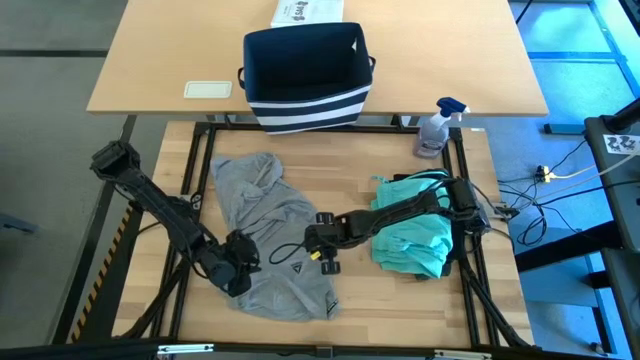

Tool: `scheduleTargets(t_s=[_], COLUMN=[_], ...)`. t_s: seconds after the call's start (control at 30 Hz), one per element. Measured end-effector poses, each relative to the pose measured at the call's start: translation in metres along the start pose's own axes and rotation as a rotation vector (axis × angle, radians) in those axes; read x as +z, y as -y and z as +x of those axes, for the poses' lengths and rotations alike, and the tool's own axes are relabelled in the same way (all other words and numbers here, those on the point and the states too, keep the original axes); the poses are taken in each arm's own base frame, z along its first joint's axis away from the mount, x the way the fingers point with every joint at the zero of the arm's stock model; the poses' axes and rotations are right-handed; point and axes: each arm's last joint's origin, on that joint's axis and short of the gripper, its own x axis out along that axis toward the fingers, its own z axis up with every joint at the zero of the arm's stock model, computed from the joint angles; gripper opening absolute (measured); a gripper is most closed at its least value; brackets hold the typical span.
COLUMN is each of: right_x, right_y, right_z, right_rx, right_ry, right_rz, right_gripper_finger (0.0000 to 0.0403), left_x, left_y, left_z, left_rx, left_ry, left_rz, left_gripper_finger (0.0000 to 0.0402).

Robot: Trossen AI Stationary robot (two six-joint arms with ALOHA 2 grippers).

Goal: Fold Laundry from Bin

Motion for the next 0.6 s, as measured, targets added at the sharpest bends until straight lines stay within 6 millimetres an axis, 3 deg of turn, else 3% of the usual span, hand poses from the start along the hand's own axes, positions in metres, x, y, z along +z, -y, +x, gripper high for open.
scheduleTargets(t_s=[0.3,0.47,0.6], right_x=[0.004,0.005,0.005], right_y=[0.0,-0.001,-0.001], right_z=[-0.006,-0.006,-0.006], right_rx=[0.008,0.019,0.025], right_ry=[0.036,0.038,0.039], right_rz=[-0.021,-0.025,-0.025], right_gripper_finger=[0.0066,0.0066,0.0066], left_x=[0.029,0.05,0.056], left_y=[0.012,0.017,0.008], left_z=[-0.012,-0.037,-0.058], left_rx=[0.019,0.075,0.156], left_ry=[0.075,0.134,0.171], left_rz=[0.139,0.196,0.241], left_gripper_finger=[0.0101,0.0101,0.0101])
